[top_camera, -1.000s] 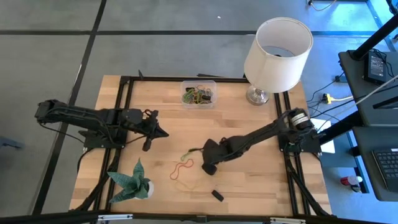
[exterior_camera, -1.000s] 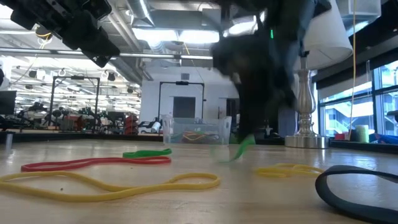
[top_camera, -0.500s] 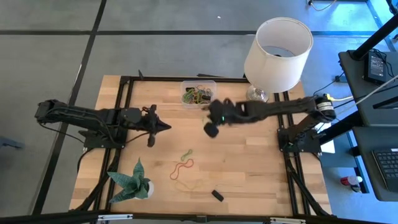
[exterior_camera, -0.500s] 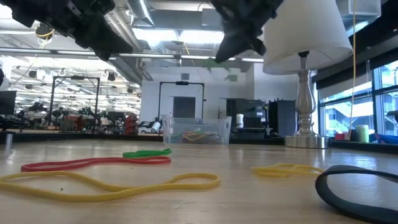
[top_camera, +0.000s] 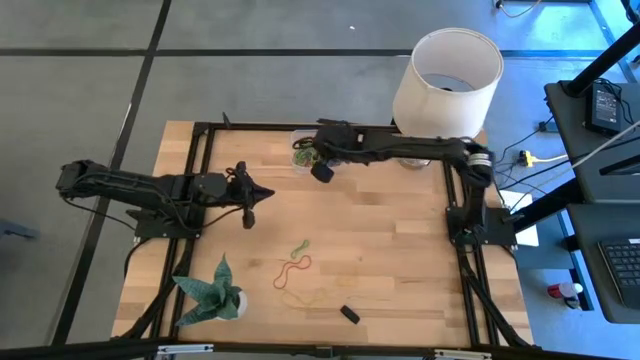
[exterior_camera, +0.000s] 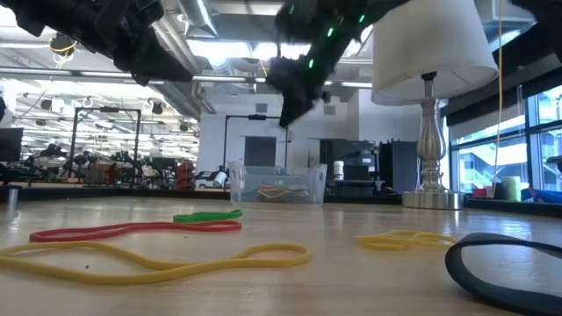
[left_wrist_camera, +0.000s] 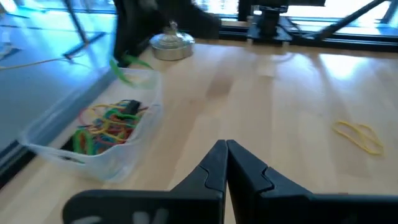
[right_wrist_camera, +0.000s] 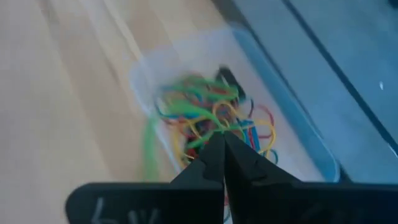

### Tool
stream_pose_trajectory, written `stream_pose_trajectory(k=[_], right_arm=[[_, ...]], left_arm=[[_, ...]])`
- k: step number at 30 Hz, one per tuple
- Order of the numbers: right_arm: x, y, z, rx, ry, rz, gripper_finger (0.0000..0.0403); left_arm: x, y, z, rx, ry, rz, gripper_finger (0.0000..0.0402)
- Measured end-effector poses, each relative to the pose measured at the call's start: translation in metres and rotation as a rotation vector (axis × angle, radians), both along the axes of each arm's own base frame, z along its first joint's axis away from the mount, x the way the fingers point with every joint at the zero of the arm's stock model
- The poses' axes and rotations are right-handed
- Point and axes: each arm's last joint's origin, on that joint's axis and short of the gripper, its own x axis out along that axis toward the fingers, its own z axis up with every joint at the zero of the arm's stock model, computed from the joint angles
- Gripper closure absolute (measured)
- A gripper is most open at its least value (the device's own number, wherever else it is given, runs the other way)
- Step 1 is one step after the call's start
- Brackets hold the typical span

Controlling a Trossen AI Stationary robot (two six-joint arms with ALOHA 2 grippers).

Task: Pick and place rubber bands into bin
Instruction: Put the green rubber band into the transparent bin, then put the red rubber band into the transparent bin

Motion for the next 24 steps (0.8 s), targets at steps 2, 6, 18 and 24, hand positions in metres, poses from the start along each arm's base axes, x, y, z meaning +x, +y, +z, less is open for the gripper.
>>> stream_pose_trajectory(k=[2, 6, 18, 24], right_arm=[[0.005, -0.013, -0.018, 0.006, 0.051, -0.014, 0.0403], [0.005, -0.03, -0.046, 0.042, 0.136, -0.066, 0.04], [-0.008, -0.044, -0.055, 0.083, 0.217, -0.186, 0.0316], [-0.012, -0.043, -0.054, 0.128, 0.22, -0.248, 0.0284]], left_arm=[[0.0, 0.001, 0.0, 0.011, -0.003, 0.032, 0.0397], [0.0, 0.001, 0.0, 0.017, -0.002, 0.05, 0.04], [0.0, 0.002, 0.0, 0.005, -0.006, 0.06, 0.04], [0.0, 0.001, 0.0, 0.001, -0.006, 0.05, 0.0396]])
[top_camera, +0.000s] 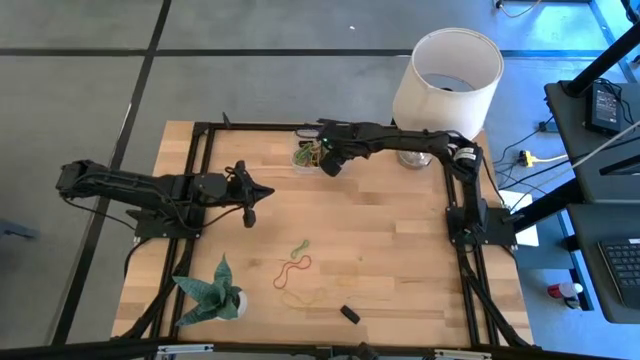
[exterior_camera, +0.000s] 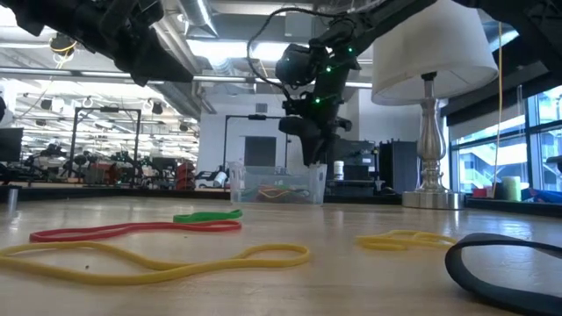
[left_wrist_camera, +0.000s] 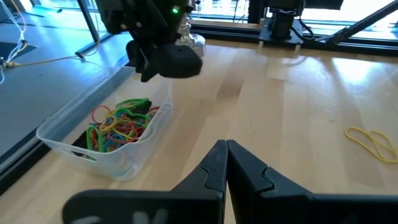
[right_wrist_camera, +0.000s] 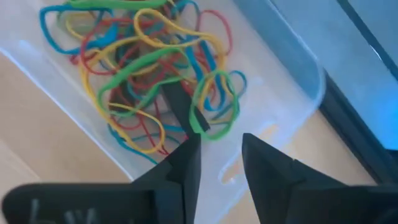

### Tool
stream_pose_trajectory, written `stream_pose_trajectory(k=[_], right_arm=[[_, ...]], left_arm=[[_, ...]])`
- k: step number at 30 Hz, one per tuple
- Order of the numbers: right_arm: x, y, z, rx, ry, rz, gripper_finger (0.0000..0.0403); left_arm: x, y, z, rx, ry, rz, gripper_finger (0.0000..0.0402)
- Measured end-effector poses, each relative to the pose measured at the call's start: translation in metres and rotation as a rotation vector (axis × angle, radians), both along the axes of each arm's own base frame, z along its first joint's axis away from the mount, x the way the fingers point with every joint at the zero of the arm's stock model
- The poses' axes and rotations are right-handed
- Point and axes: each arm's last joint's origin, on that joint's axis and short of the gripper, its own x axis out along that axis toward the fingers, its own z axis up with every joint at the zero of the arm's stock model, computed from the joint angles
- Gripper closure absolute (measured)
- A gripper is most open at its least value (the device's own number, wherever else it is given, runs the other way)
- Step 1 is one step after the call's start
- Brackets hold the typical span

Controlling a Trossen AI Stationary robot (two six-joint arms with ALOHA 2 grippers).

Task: Pick and place rubber bands into bin
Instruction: Put the red rubber band into the transparent bin

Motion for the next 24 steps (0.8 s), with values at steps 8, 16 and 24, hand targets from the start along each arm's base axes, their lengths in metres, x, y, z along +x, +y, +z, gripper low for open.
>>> stream_pose_trajectory(k=[8, 16, 24], right_arm=[[0.014, 0.031, 0.034, -0.001, -0.076, 0.028, 0.0295], [-0.004, 0.097, 0.072, 0.17, -0.292, 0.186, 0.0394], [-0.063, 0.176, 0.06, 0.318, -0.459, 0.288, 0.0393]], left_arm=[[0.0, -0.001, 0.0, -0.016, 0.001, -0.042, 0.0399], [0.0, -0.003, -0.001, -0.031, 0.011, -0.079, 0.0362], [0.0, -0.004, -0.001, -0.08, 0.007, -0.099, 0.0301]])
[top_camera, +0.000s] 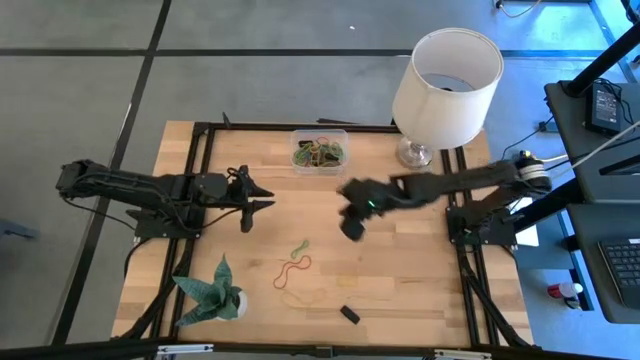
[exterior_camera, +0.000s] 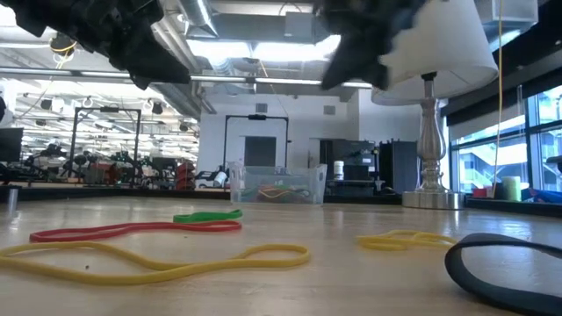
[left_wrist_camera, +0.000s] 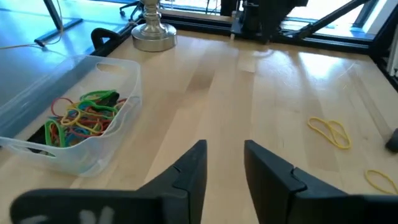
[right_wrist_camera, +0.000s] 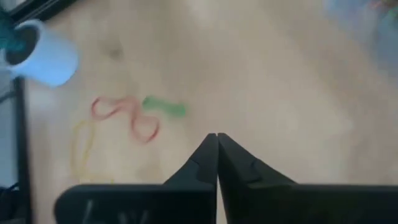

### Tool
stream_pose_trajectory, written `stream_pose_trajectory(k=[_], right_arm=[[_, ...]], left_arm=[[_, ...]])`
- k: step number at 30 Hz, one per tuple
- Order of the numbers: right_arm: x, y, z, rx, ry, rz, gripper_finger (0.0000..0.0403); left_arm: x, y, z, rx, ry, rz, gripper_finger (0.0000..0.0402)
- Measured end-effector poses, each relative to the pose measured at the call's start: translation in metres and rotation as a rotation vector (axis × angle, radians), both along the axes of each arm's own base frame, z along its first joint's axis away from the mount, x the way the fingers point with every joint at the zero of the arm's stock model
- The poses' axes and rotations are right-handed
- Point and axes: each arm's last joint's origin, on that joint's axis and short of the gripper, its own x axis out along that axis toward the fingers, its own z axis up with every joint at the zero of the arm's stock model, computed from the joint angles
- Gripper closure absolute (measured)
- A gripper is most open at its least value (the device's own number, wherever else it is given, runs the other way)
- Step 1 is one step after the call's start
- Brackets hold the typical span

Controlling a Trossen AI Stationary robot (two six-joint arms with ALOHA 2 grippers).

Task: Pick and place rubber bands into bin
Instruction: Put the red rubber band into the transparent bin

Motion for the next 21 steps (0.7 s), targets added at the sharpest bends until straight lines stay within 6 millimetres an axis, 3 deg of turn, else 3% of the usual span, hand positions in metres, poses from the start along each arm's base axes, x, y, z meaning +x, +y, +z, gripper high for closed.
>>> stream_pose_trajectory(k=[7, 14, 21], right_arm=[[-0.061, 0.039, -0.027, 0.089, -0.019, -0.088, 0.0393], [-0.102, 0.045, -0.043, 0.077, -0.008, -0.052, 0.04], [-0.132, 0.046, -0.046, 0.021, -0.032, 0.079, 0.0391]], left_arm=[[0.012, -0.008, 0.017, -0.006, 0.068, 0.0, 0.0293], [0.046, -0.029, 0.022, 0.025, 0.33, 0.054, 0.0292], [0.078, -0.058, 0.009, -0.088, 0.49, 0.09, 0.0292]])
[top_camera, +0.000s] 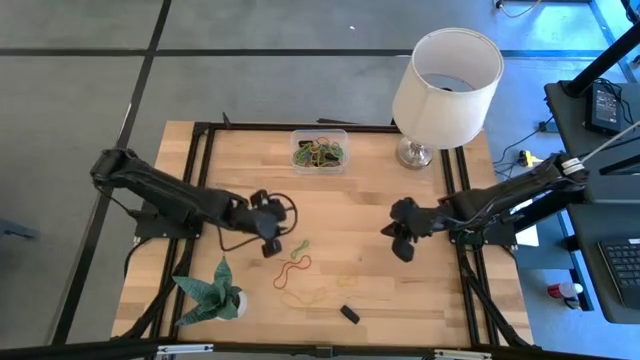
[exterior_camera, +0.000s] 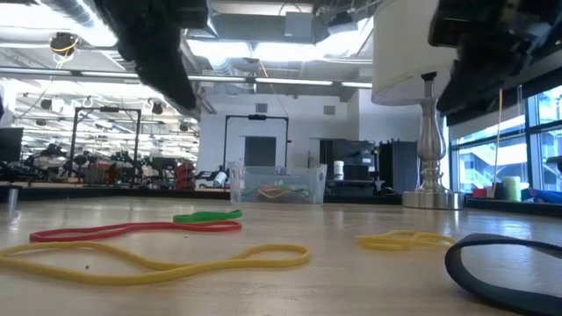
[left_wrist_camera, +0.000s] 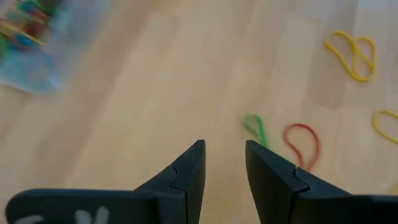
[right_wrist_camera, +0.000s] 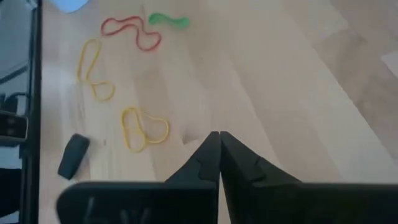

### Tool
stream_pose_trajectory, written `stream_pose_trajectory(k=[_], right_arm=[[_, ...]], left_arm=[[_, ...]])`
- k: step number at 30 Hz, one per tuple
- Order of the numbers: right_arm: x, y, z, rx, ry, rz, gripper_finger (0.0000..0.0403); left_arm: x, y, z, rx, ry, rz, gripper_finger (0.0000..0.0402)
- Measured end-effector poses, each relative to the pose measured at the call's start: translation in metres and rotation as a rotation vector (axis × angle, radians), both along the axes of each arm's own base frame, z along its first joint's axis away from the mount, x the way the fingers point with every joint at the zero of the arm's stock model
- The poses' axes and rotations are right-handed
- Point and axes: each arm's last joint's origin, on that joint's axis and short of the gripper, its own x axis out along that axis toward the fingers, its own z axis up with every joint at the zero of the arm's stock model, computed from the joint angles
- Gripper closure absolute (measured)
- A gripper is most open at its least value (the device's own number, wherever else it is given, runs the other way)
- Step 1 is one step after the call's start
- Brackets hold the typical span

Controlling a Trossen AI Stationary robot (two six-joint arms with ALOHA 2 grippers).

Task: Pick and place rubber bands into bin
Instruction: Put the red rubber band into the transparent bin

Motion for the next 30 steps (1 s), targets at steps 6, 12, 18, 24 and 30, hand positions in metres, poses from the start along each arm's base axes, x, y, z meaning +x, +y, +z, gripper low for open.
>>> stream_pose_trajectory(k=[6, 12, 18, 24, 30], right_arm=[[-0.021, -0.002, -0.01, -0.047, -0.008, 0.079, 0.039], [-0.037, -0.007, -0.023, -0.062, 0.005, 0.136, 0.039], [-0.043, -0.009, -0.028, -0.057, 0.001, 0.152, 0.039], [-0.045, -0.009, -0.028, -0.065, 0.002, 0.188, 0.0389], [-0.046, -0.009, -0.027, -0.051, -0.001, 0.191, 0.0389]], left_arm=[[0.011, -0.027, -0.03, -0.194, 0.11, 0.078, 0.0292], [0.018, -0.059, -0.062, -0.301, 0.194, 0.166, 0.0293], [0.034, -0.09, -0.08, -0.272, 0.267, 0.138, 0.0293], [0.049, -0.1, -0.103, -0.196, 0.357, 0.178, 0.0293], [0.051, -0.102, -0.115, -0.187, 0.392, 0.274, 0.0335]])
